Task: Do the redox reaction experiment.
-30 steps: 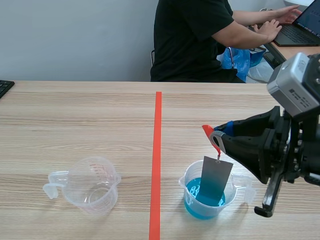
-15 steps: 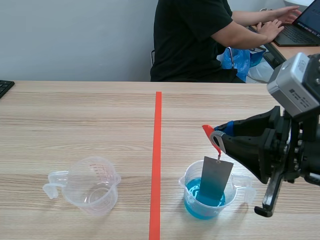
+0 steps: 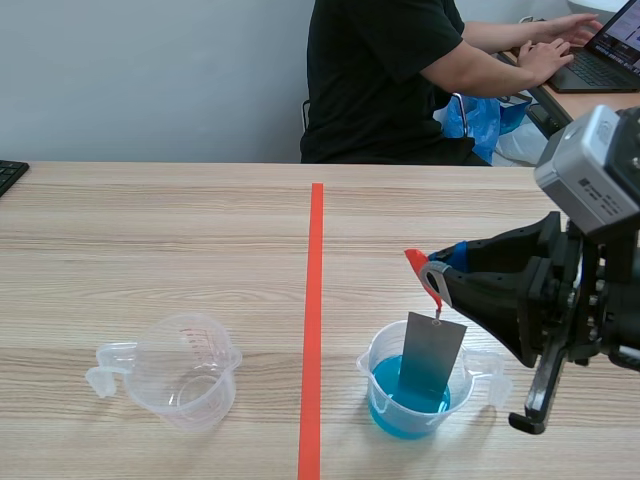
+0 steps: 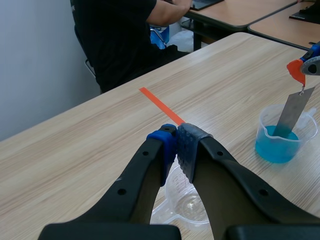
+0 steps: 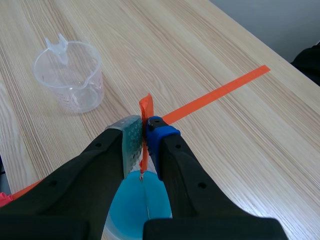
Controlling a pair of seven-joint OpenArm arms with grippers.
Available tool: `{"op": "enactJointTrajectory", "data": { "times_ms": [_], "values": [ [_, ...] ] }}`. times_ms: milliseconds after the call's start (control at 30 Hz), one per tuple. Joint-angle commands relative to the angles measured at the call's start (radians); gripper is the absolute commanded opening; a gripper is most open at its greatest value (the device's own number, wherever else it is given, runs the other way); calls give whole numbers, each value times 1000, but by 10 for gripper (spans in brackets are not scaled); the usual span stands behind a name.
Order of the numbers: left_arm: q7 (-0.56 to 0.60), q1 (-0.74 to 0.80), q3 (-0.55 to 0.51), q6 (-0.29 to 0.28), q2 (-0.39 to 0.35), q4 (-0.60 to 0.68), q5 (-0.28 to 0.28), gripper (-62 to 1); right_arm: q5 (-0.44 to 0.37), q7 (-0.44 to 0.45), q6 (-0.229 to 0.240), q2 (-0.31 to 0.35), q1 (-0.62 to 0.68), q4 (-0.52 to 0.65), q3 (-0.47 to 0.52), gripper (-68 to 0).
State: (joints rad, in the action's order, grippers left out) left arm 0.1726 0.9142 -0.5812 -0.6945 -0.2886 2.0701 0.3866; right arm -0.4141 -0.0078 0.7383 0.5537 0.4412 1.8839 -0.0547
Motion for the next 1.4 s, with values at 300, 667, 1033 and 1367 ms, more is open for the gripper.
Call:
{"op": "enactJointTrajectory", "data": {
  "times_ms": [300, 667, 1033, 1367],
  "values": [
    [14, -1, 8, -2, -3, 1, 14, -566, -1, 3, 7, 0, -9, 40, 35, -660],
    [11, -1, 8, -2, -2, 1, 14, -566, -10, -43, 7, 1, -3, 140, 70, -660],
    [11, -1, 8, -2, -3, 1, 14, -566, -123, -150, 7, 1, 42, 280, 138, -660],
    [10, -3, 8, -2, -3, 1, 9, -566, -200, -211, 7, 0, 47, 391, 199, -660]
  ]
}}
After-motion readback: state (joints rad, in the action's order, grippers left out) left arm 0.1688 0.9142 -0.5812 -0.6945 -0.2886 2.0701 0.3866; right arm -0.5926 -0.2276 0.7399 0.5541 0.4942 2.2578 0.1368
